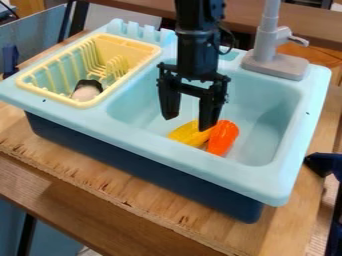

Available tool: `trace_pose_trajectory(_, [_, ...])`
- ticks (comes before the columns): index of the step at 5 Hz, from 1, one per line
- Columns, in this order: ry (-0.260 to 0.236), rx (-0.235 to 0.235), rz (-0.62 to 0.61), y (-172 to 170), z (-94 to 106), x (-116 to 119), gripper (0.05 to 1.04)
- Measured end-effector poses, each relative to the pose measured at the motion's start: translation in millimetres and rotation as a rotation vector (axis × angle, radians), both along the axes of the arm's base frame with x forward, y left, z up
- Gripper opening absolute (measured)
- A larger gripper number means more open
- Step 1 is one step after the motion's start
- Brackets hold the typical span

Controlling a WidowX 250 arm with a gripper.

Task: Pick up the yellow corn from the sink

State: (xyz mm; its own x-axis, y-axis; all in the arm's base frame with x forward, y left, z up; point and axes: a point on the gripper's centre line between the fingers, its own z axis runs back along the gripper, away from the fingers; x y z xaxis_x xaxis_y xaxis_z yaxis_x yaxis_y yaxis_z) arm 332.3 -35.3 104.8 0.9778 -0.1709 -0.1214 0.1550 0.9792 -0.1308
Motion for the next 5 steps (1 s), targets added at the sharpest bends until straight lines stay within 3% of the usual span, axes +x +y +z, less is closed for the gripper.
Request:
trace_pose_trajectory(2, [0.053,0.066,0.018,5,-12.2,1,0.999])
trace_pose_trajectory(3, [0.1,0.103,0.034,11,-24.5,-4,0.952])
trace_pose_trajectory(4, [0.132,0.088,0.047,9,-34.5,-8,0.643])
trace_pose_trajectory(5, [0.127,0.08,0.069,10,-36.5,-7,0.61])
